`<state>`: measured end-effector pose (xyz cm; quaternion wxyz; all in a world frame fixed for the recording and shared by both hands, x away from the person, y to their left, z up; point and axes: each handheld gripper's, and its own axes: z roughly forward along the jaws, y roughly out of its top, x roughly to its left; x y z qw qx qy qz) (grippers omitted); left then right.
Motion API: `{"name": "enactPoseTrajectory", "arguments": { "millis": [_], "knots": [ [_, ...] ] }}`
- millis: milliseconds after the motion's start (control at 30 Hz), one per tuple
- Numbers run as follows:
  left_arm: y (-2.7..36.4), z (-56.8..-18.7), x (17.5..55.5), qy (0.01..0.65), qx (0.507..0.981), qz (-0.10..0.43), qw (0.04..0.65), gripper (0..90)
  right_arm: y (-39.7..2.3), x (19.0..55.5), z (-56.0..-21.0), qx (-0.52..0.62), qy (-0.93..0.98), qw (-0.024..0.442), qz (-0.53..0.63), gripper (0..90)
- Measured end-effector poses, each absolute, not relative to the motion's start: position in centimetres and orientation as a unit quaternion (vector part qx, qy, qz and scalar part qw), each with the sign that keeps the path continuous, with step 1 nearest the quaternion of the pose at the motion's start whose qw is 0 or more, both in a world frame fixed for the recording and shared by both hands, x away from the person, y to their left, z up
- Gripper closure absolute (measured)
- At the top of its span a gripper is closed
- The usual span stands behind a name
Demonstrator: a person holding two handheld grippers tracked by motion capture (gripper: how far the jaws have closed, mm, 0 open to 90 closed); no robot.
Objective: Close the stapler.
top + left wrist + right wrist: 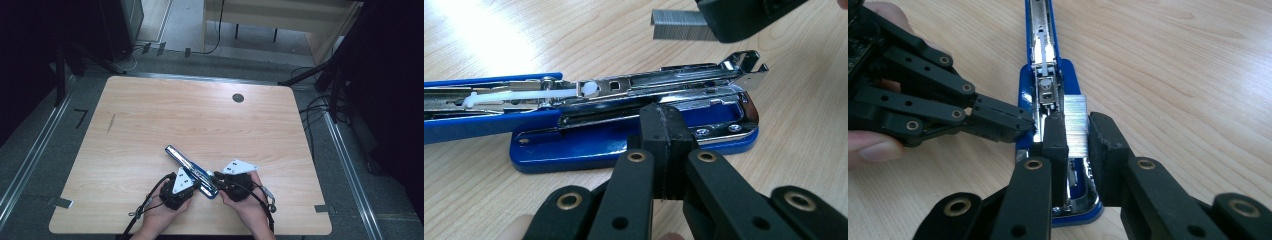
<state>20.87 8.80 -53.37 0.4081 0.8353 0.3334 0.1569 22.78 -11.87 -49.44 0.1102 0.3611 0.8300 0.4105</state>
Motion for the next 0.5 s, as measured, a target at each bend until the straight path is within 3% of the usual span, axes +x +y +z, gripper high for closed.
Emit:
{"name": "enactPoseTrajectory", "arguments": {
  "millis": [500],
  "knots": [
    [8.8,-53.4,20.9,0.333,0.835,0.158,0.408,90.0,-10.8,22.5,-49.7,0.353,0.838,0.098,0.405,80.1]
  ]
}}
